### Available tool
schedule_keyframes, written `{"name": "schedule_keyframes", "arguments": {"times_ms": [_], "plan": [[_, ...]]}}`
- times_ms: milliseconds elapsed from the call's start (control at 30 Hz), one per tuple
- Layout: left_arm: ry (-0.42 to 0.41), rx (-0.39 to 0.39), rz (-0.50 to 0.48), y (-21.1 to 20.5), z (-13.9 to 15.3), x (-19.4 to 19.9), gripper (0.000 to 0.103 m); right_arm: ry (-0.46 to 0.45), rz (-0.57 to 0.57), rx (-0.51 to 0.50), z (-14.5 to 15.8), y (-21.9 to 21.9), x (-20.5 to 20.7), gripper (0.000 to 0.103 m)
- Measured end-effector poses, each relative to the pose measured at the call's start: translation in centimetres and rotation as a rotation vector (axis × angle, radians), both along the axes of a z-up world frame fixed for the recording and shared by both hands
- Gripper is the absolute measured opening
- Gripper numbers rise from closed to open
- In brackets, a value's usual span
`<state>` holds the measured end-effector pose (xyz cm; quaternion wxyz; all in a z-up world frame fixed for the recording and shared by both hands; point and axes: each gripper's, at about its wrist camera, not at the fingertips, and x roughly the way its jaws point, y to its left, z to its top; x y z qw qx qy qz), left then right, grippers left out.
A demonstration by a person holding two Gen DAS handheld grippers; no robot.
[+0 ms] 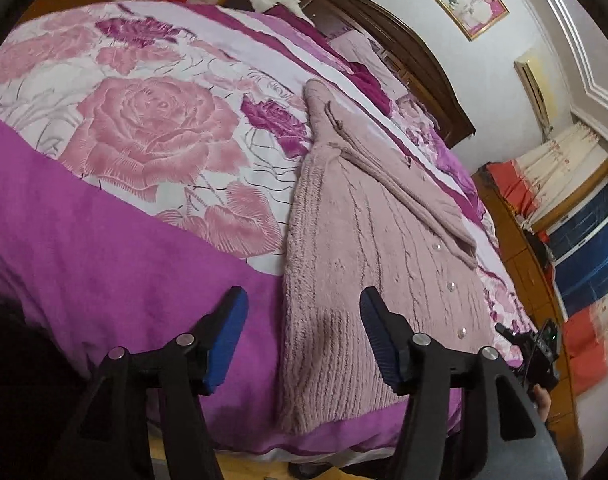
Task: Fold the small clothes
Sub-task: 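Grasp the ribbed hem of the narrow cardigan with both grippers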
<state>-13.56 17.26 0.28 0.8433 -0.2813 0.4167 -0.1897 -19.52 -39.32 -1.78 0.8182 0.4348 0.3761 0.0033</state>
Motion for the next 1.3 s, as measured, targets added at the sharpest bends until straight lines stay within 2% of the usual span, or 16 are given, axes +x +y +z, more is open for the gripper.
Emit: {"name": "schedule_keyframes", "arguments": {"times_ms": [67,233,400,533,700,800,867,900,933,967,1000,1067,1100,1167,1233,1300], "plan": [[0.024,-0.071,0.006,1.0,-0.6,0.2,0.036,-0.002,0.009,0.003,-0.2,0.1,0.2,0.071],[0.113,-0.341,0.044,3.9,-3.1,1.3,0.036,-0.016,0.027,0.043,-0.7,0.5,1.4,0.071],[0.110,-0.282,-0.022,2.5,-2.8,1.3,0.036,-0.026,0.033,0.070,-1.0,0.3,1.1,0.071],[0.162,-0.334,-0.055,1.8,-3.5,0.4,0.036,-0.020,0.068,0.054,-0.9,1.1,1.5,0.071],[0.212,-0.369,-0.041,1.4,-4.4,-1.3,0.036,-0.011,0.095,0.016,-0.6,2.1,1.4,0.071],[0.195,-0.312,-0.059,0.8,-4.2,-1.7,0.036,-0.010,0.119,-0.016,-0.5,3.0,0.9,0.070],[0.190,-0.274,-0.059,0.4,-4.1,-1.5,0.026,-0.012,0.131,-0.030,-0.5,3.6,0.5,0.071],[0.196,-0.236,-0.053,0.2,-4.2,-1.4,0.004,-0.014,0.126,-0.033,-0.6,3.8,0.5,0.071],[0.206,-0.210,-0.050,0.0,-4.3,-1.2,0.000,-0.016,0.116,-0.036,-0.6,4.0,0.5,0.071],[0.210,-0.226,-0.056,0.0,-4.4,-1.2,0.000,-0.015,0.107,-0.038,-0.7,4.3,0.8,0.070],[0.208,-0.244,-0.062,0.0,-4.3,-1.3,0.000,-0.015,0.104,-0.044,-0.6,4.5,0.9,0.067],[0.171,-0.215,-0.054,0.0,-3.5,-1.5,0.000,0.008,0.091,-0.088,-0.6,4.9,1.2,0.040],[0.144,-0.180,-0.043,0.0,-2.9,-1.7,0.000,0.026,0.085,-0.114,-0.6,5.2,1.3,0.019],[0.066,-0.127,-0.019,0.4,-1.4,-2.2,0.000,0.019,0.064,-0.180,0.1,5.8,1.0,0.017],[0.024,-0.155,-0.015,1.0,-0.6,-2.7,0.000,-0.005,0.057,-0.246,1.4,6.7,0.6,0.016],[0.027,-0.201,-0.028,1.4,-0.6,-3.0,0.000,-0.048,0.040,-0.252,2.4,7.1,-0.3,0.015]]}}
